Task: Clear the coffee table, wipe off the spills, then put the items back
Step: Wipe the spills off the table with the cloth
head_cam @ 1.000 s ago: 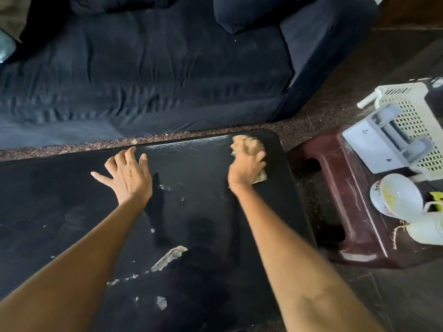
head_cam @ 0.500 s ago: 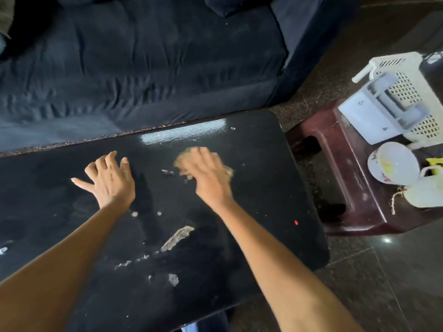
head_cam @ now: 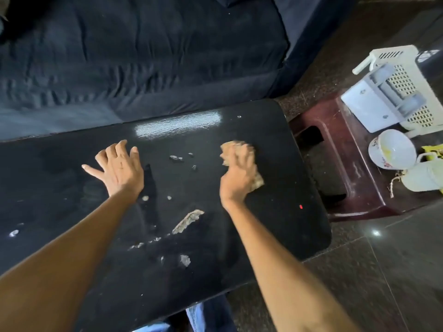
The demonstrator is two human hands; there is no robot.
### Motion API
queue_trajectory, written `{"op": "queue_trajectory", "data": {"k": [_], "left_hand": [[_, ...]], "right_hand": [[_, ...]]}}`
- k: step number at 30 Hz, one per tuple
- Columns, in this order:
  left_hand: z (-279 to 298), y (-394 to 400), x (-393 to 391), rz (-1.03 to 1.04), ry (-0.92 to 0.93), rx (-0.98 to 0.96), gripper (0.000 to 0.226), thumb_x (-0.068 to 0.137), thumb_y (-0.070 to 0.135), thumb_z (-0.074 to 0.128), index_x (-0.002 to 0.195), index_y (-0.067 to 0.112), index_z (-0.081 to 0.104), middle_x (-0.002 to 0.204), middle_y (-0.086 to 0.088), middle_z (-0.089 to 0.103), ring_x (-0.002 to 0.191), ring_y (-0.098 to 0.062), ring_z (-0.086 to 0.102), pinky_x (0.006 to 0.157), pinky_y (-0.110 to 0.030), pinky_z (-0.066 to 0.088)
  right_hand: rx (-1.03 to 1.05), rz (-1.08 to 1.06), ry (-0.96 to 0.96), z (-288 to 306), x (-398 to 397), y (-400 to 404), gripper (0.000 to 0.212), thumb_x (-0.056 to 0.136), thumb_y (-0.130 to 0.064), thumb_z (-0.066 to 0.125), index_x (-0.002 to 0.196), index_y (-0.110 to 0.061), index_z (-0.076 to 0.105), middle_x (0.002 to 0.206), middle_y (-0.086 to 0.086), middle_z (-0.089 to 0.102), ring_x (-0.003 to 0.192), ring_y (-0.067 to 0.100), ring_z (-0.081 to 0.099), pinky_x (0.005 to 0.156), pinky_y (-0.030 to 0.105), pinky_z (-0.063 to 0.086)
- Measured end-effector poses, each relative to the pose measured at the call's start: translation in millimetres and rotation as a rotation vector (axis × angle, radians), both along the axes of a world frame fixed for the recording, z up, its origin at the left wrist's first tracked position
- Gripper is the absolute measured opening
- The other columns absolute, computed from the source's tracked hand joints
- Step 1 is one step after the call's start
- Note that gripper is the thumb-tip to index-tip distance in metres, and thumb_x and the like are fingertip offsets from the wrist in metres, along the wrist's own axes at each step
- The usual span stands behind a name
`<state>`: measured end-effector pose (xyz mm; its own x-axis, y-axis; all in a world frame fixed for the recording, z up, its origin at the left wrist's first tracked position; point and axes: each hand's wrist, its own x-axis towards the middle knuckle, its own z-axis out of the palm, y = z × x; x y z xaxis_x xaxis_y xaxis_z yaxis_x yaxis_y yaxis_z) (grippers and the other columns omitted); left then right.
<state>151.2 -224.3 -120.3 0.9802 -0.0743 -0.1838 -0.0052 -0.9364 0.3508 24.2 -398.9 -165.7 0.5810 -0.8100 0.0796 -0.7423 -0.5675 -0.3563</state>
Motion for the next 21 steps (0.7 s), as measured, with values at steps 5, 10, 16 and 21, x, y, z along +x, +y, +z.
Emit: {"op": "queue_trajectory", "data": {"k": [5, 10, 16, 21], "left_hand": [[14.9, 50.1, 7.3, 0.008, -0.004, 0.012, 0.042, 0.1, 0.033, 0.031, 0.136, 0.015, 0.043, 0.141, -0.008, 0.042, 0.136, -0.03, 0.023, 0.11, -0.065, -0.004], [20.5, 83.4, 7.6, -0.032, -0.009, 0.042, 0.043, 0.1, 0.034, 0.029, 0.136, 0.016, 0.042, 0.141, -0.009, 0.042, 0.136, -0.031, 0.022, 0.111, -0.065, -0.003], [15.1, 79.5, -24.6, -0.099, 0.038, 0.046, 0.043, 0.1, 0.033, 0.029, 0.137, 0.015, 0.042, 0.142, -0.009, 0.042, 0.137, -0.031, 0.022, 0.112, -0.063, -0.003], [9.3, 67.7, -46.4, -0.094, 0.056, 0.032, 0.042, 0.1, 0.033, 0.031, 0.137, 0.015, 0.043, 0.141, -0.009, 0.042, 0.137, -0.031, 0.021, 0.111, -0.064, -0.003]], "right_hand": [[0.145, 0.462, -0.002, 9.4, 21.5, 172.3, 0.046, 0.075, -0.013, 0.046, 0.119, -0.022, 0.057, 0.132, 0.01, 0.048, 0.117, 0.032, 0.05, 0.095, 0.04, 0.039], [0.04, 0.873, 0.104, 10.3, 16.5, 229.6, 0.041, 0.079, -0.017, 0.045, 0.116, -0.025, 0.06, 0.133, 0.003, 0.052, 0.122, 0.027, 0.048, 0.103, 0.036, 0.029], [0.051, 0.806, -0.018, 7.2, -0.1, 173.5, 0.047, 0.07, -0.004, 0.061, 0.115, -0.02, 0.062, 0.129, 0.006, 0.054, 0.112, 0.03, 0.049, 0.092, 0.039, 0.038], [-0.041, 0.508, 0.105, 2.4, -63.4, 67.4, 0.045, 0.078, -0.008, 0.047, 0.118, -0.027, 0.058, 0.131, 0.005, 0.05, 0.118, 0.03, 0.046, 0.088, 0.042, 0.041]]}}
